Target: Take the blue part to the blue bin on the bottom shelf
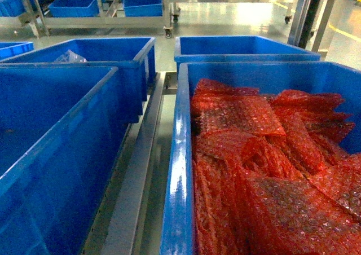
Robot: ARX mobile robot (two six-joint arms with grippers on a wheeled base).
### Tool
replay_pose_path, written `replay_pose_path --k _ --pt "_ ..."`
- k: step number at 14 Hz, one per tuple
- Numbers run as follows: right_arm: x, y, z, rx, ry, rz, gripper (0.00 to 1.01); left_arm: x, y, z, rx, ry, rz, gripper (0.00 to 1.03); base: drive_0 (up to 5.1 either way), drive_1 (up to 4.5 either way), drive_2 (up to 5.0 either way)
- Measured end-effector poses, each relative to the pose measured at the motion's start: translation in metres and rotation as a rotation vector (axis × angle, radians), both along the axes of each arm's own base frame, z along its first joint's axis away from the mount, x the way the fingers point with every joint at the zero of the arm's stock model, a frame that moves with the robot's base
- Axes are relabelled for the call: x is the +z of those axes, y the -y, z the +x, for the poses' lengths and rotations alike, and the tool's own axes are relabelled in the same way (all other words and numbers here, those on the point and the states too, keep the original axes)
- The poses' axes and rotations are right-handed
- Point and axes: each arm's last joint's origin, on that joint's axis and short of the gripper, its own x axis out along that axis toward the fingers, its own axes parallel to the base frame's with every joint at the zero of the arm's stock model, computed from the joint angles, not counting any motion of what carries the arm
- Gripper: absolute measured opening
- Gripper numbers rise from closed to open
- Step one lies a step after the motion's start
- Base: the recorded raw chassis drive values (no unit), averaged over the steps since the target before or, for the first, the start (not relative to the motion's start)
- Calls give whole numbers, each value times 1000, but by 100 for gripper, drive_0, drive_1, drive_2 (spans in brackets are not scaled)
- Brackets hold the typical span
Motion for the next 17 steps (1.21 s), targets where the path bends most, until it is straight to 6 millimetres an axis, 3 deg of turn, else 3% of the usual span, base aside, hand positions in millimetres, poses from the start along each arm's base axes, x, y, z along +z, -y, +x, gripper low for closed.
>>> replay_pose_path --k 1,5,6,7,8,14,17 --pt "0 0 0 0 0 0 98 -7 0 6 12 -37 3 49 0 0 0" --pt "0 0 0 0 0 0 98 -3 -1 4 19 -19 1 98 0 0 0" --pt "0 0 0 0 0 0 98 -3 -1 4 21 -18 1 98 0 0 0" --pt "0 0 0 0 1 0 98 -4 -4 4 -66 132 -15 88 0 0 0" --pt "0 0 0 0 0 0 98 -13 -7 -8 -136 212 -13 75 0 0 0" --pt "0 0 0 0 0 0 98 -44 -23 -58 -155 252 0 1 0 0 0" --pt "0 0 0 0 0 0 98 -53 -23 -74 -159 248 0 2 0 0 0"
